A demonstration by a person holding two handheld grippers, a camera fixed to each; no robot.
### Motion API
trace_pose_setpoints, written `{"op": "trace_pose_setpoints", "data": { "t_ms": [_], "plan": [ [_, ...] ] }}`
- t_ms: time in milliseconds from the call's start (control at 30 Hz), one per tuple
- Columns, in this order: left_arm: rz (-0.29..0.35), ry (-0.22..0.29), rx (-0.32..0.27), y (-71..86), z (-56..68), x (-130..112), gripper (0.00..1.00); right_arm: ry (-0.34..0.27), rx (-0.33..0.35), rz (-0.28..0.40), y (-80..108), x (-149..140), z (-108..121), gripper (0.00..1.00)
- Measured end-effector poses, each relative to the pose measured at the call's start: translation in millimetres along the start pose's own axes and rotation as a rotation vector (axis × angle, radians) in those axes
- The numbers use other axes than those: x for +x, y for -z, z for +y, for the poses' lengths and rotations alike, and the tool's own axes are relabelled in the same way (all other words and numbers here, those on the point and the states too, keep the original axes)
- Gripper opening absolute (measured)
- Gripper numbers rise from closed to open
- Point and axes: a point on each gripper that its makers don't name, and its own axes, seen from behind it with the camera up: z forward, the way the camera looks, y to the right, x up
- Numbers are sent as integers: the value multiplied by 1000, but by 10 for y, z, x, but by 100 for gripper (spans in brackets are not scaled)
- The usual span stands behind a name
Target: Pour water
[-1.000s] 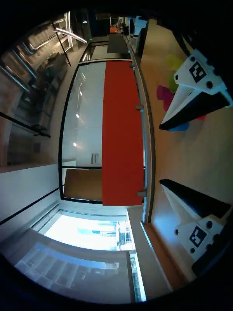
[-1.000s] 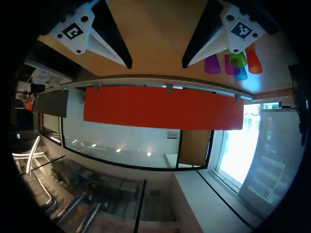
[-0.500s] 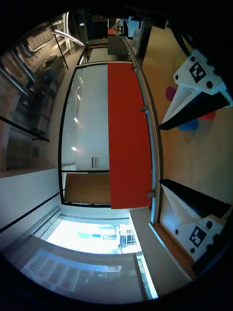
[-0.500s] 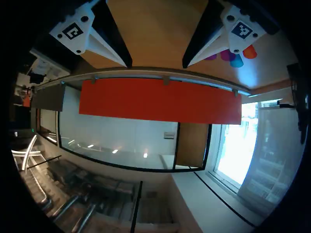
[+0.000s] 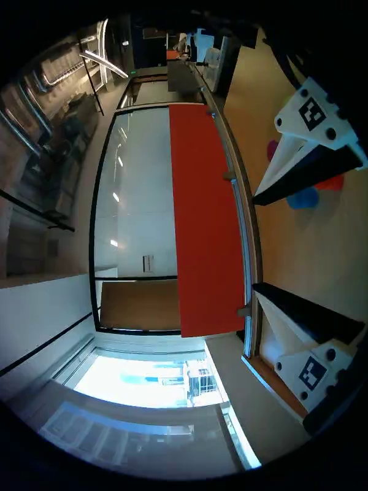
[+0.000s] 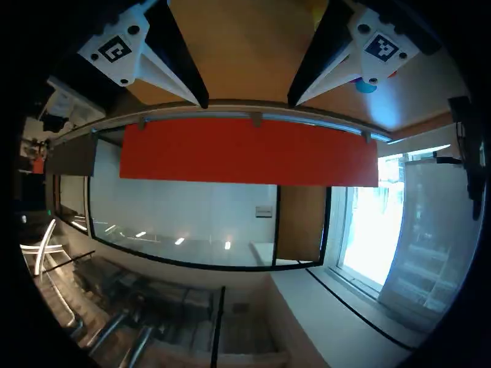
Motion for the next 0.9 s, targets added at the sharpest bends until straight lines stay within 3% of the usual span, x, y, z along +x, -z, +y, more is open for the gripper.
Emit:
{"op": "trace_pose_setpoints", "data": {
  "t_ms": [300, 900],
  "plan": [
    [-31, -30, -39, -36, 56, -31, 94, 49, 34, -4, -7, 67, -33, 100],
    [-97, -124, -195, -49, 194, 48, 94, 130, 252, -102, 39, 21, -363, 100]
  ]
}}
